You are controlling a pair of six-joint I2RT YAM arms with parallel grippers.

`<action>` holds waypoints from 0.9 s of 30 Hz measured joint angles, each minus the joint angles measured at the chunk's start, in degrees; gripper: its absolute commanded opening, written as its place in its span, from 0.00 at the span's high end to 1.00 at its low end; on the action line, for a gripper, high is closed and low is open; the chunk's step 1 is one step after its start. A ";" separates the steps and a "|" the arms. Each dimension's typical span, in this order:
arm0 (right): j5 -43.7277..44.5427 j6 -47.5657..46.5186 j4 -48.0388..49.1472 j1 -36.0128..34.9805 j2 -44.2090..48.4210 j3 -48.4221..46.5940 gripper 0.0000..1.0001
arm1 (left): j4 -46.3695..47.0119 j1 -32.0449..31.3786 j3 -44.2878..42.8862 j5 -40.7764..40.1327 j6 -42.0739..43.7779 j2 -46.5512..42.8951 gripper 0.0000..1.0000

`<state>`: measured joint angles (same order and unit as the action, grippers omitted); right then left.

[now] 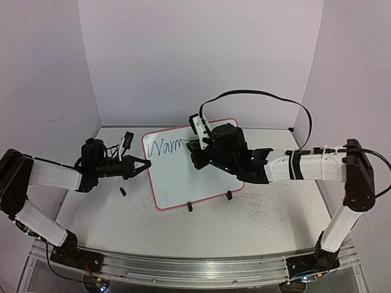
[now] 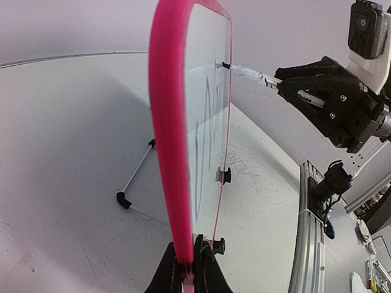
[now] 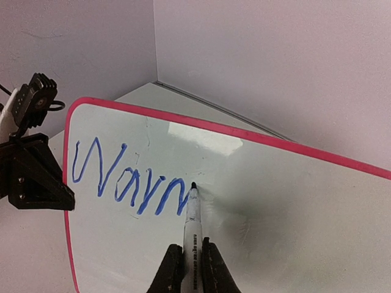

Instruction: Write a sentence on the whiteboard

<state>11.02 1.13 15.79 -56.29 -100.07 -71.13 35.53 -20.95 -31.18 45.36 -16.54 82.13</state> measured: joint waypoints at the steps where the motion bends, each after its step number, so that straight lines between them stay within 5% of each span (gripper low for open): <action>1: 0.08 0.01 0.00 0.00 0.00 0.00 1.00 | 0.00 0.00 0.00 0.00 -0.01 0.00 1.00; 27: -0.85 3.69 0.46 -0.50 1.38 4.94 1.00 | -0.11 0.00 0.00 -0.11 -0.04 0.02 1.00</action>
<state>10.17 4.82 16.25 -56.80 -98.69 -66.19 35.42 -20.95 -31.18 45.26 -16.58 82.15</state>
